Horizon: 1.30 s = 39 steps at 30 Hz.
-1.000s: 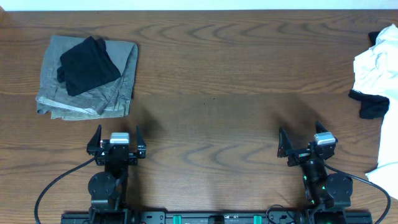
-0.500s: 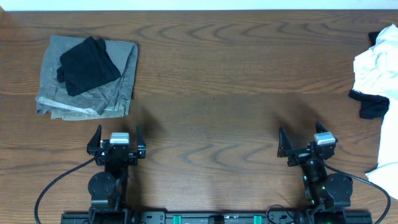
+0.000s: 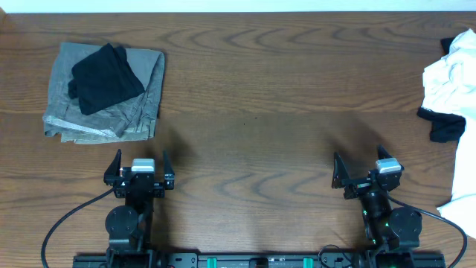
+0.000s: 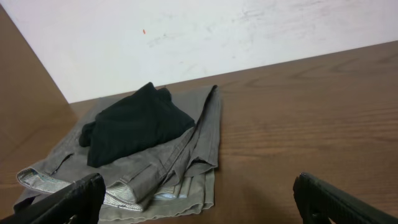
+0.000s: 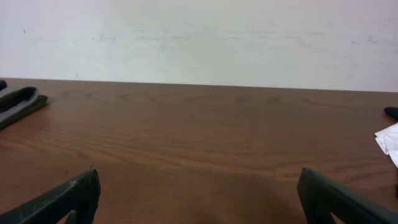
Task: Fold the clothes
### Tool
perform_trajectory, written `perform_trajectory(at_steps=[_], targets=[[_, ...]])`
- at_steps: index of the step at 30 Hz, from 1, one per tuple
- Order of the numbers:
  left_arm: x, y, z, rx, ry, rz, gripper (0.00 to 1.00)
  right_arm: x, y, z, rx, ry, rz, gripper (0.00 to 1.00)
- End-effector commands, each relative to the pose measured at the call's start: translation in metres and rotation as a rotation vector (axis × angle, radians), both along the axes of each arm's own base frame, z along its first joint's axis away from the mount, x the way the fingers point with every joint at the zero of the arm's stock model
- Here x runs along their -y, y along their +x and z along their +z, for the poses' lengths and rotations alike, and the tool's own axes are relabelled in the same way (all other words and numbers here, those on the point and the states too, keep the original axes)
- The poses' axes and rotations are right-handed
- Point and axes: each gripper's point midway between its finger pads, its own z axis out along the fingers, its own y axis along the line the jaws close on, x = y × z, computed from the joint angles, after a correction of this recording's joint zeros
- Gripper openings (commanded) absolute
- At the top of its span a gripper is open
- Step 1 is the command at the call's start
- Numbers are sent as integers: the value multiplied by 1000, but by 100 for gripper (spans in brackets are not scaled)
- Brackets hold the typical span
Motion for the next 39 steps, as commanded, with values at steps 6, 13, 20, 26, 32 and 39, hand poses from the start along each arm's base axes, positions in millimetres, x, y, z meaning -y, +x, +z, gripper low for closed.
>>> perform_trajectory(at_steps=[6,13,20,26,32,39], targets=[[1,0,-20,-57,10,-3,98,-1,0,-1,0,-12,4,99],[1,0,-20,-56,10,-3,98,-1,0,-1,0,-12,4,99],[1,0,-20,-56,10,-3,98,-1,0,-1,0,-12,4,99],[1,0,-20,-56,10,-3,98,-1,0,-1,0,-12,4,99],[1,0,-20,-56,10,-3,98,1,0,-1,0,-14,-11,99],[1,0,-20,-56,10,-3,98,4,1,-1,1,-15,-24,99]])
